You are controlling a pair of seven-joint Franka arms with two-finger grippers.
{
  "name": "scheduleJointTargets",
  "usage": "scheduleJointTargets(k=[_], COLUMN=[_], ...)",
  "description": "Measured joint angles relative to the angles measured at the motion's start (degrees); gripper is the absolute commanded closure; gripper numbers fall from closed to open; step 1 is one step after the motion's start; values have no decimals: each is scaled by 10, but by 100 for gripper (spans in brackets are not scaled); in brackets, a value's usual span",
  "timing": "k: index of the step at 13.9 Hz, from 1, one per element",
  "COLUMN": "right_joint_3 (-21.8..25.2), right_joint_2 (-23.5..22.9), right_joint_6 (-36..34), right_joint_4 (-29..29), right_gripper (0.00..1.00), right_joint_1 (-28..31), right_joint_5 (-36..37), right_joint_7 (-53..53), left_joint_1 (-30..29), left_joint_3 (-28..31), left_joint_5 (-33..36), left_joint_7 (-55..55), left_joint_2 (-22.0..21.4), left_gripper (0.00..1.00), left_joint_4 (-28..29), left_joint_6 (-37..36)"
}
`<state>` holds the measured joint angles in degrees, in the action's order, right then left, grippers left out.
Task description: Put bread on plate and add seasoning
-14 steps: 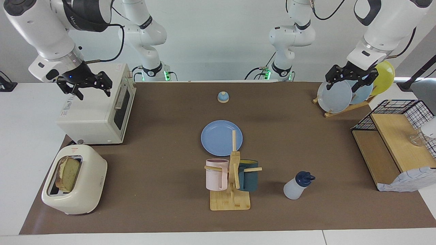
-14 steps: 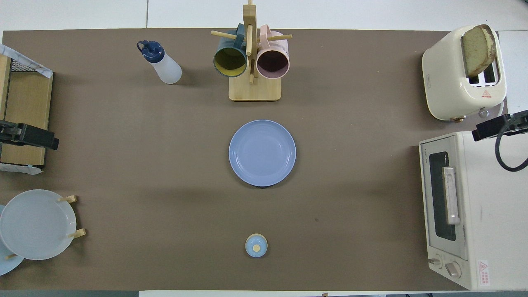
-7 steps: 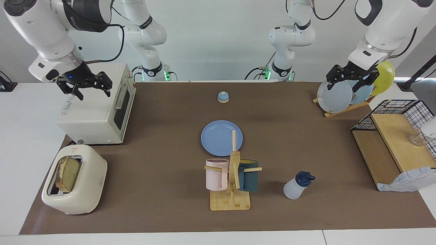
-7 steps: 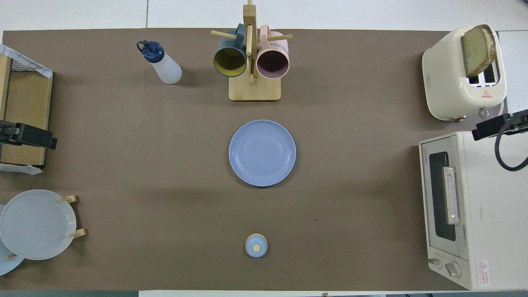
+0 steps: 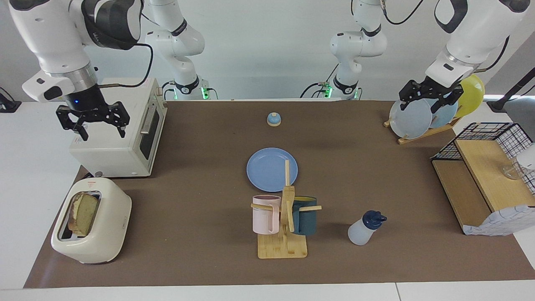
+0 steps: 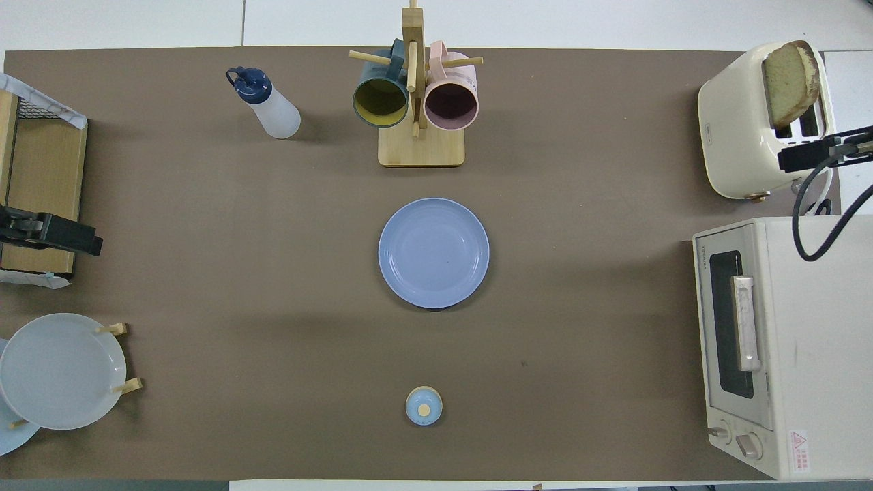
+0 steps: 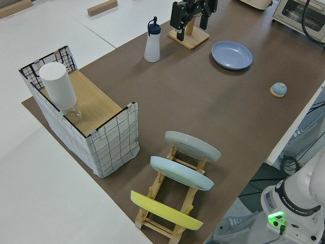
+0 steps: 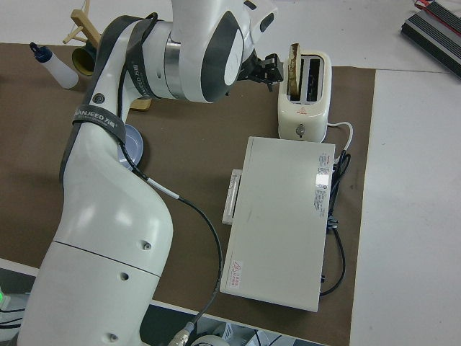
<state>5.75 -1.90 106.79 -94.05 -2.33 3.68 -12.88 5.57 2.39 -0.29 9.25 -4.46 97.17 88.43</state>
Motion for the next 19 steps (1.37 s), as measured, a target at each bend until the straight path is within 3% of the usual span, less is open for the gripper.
scheduleJointTargets(k=[2,6,8,10,13,17,18,19], right_joint_3=[1,5,5,6,6,6,6,6], right_joint_2=[-8,-33,-42,-56,-87,-112,-121,-131], right_joint_6=[29,140,223,261,290,303,322,341], right_joint_4=[-1,-9,-28,-39,-40,-39,-39,-38], right_gripper=[0,0,0,0,0,0,5,24], right_joint_1=[0,15,30,46,56,74,74,74], right_joint_5=[3,2,2,0,-16,-73,-77,-78], right_joint_7=[0,0,3,3,4,-57,-69,-74], left_joint_1=[22,69,92,104,124,132,132,133], left_joint_3=[-2,-6,-7,-7,-8,-7,-7,-7], left_joint_5=[0,0,0,0,0,-1,-8,-26], left_joint_7=[-7,-34,-57,-65,-83,-107,-114,-118], left_joint_2=[-21,-84,-93,-91,-55,32,53,71], left_gripper=[0,0,0,0,0,0,0,0], left_joint_4=[55,243,305,369,449,481,481,481], left_joint_6=[73,299,396,519,718,923,963,1003])
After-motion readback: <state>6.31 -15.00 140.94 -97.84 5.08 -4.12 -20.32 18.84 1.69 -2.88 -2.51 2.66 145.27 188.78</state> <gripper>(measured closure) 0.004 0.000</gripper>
